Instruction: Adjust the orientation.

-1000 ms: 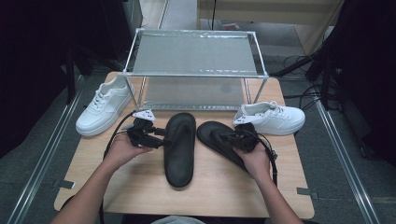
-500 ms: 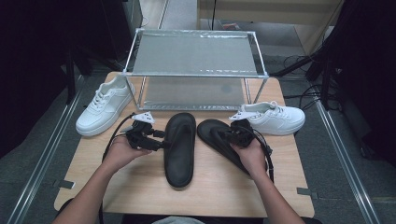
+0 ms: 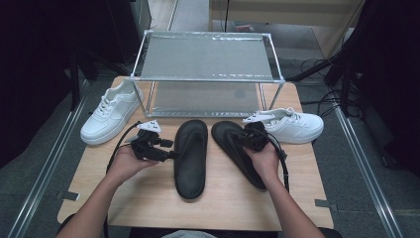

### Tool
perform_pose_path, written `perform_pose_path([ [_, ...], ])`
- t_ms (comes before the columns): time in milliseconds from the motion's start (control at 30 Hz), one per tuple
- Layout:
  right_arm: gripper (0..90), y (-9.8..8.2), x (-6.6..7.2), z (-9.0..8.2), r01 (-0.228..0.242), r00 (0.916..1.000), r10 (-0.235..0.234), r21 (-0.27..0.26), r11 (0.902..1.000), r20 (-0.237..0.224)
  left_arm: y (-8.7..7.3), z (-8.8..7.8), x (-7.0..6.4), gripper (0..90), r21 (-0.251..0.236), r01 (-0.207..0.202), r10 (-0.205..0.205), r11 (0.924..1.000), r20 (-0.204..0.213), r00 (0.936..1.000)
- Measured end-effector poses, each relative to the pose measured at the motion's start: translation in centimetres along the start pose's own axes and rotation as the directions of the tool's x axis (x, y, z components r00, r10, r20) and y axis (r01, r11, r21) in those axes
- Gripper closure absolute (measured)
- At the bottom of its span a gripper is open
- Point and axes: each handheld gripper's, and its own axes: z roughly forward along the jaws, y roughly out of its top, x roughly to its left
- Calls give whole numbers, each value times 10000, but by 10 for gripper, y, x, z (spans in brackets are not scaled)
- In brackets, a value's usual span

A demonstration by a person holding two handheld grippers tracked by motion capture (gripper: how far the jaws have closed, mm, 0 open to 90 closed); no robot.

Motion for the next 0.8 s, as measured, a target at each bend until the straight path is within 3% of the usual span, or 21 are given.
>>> perform_pose_path([
  [333, 893, -1, 0, -11, -234, 9996, 229, -298, 9993, -184, 1, -2, 2, 398, -133, 15, -15, 9999, 6, 10000],
  [800, 887, -19, 13, -26, -387, 9983, 385, -32, 9992, -439, 13, 8, 3, 398, -167, -110, 116, 9998, 376, 9992],
])
